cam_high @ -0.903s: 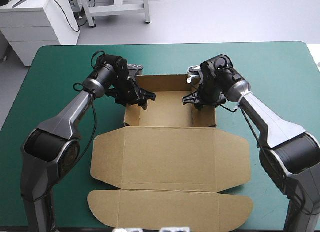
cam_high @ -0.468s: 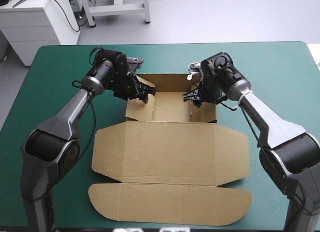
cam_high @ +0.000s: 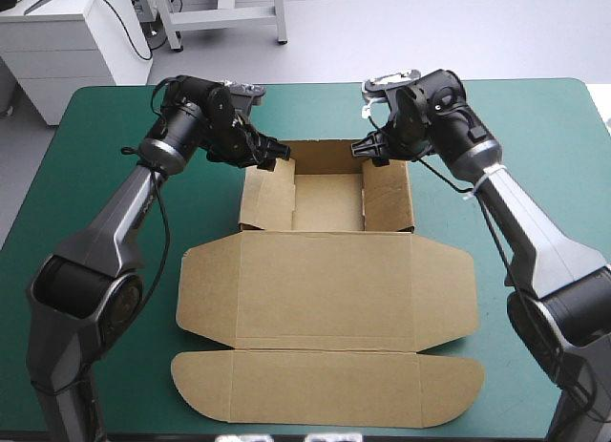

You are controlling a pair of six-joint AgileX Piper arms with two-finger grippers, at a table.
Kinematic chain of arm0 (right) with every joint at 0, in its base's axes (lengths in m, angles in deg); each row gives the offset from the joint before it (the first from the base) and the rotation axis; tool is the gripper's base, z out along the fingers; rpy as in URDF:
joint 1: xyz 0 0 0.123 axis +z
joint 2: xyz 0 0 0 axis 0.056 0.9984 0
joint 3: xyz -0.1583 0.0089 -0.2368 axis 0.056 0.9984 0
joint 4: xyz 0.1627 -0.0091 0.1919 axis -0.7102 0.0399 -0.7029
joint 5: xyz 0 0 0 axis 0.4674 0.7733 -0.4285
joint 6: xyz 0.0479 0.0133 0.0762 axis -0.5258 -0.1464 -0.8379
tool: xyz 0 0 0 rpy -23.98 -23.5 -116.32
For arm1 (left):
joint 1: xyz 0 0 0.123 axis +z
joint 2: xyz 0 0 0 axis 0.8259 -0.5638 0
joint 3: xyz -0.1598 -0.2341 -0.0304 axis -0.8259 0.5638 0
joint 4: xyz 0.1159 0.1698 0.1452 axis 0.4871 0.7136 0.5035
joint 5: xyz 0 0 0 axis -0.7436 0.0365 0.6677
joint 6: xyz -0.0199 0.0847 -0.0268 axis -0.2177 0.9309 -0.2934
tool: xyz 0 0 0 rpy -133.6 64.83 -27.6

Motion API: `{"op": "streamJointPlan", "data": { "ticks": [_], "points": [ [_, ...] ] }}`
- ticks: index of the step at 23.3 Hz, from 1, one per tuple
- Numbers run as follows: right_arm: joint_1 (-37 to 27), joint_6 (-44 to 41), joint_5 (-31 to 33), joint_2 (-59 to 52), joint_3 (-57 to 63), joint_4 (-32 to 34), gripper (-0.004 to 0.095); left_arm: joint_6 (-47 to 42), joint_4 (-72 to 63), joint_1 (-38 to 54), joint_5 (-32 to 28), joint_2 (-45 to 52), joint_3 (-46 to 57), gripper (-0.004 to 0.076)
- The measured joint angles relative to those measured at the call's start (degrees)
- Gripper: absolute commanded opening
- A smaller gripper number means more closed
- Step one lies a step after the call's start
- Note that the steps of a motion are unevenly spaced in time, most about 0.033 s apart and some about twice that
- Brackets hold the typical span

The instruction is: Fold the box

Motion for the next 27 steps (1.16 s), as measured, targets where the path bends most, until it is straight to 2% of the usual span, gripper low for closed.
{"op": "streamJointPlan", "data": {
  "ticks": [5, 7, 8, 12, 13, 16, 18, 19, 21, 23, 27],
  "points": [
    [0.0, 0.0, 0.2, -3.6, -1.8, 0.7, 0.0589, 0.0, 0.1, 0.0, 0.0, 4.3, -1.8, 0.0461],
    [0.0, 0.0, 0.2, -5.4, -1.9, -0.7, 0.0573, 0.0, 0.9, 0.0, 0.0, 7.5, -1.8, 0.0364],
    [0.0, 0.0, 0.2, -5.8, -2.0, -1.2, 0.0513, 0.0, 1.2, 0.0, 0.0, 8.7, -1.8, 0.0243],
    [0.0, -2.0, 0.2, -6.9, -2.2, 0.7, 0.0382, 2.0, 1.4, 0.0, 0.1, 16.3, -1.5, -0.0008],
    [0.0, -2.3, 0.2, -6.9, -2.2, 0.9, 0.0346, 2.4, 1.4, 0.0, 0.1, 17.9, -1.1, -0.0009],
    [-0.1, -2.8, 0.2, -6.6, -2.2, 1.3, 0.0346, 4.1, -0.6, 0.0, 0.1, 29.1, 8.1, -0.0008],
    [-1.3, -3.1, 0.2, -5.3, -2.2, -0.4, 0.0346, 5.1, -0.9, 0.0, 0.1, 36.6, 18.7, -0.0008],
    [-2.9, -3.2, 0.2, -3.9, -2.2, -2.8, 0.0346, 5.2, -0.3, 0.0, 0.1, 40.9, 27.5, -0.0008],
    [-5.0, -3.2, 0.2, -2.0, -2.2, -6.7, 0.0346, 5.2, 0.0, 0.0, -0.2, 46.6, 38.9, -0.0008],
    [-6.7, -3.2, 0.2, -0.2, -2.2, -9.8, 0.0346, 5.2, 0.0, 0.0, -2.9, 52.5, 49.6, -0.0008],
    [-7.5, -3.2, 0.2, 1.6, -2.2, -11.0, 0.0355, 5.2, 0.0, 0.0, -6.6, 60.1, 61.0, -0.0008]
  ]
}}
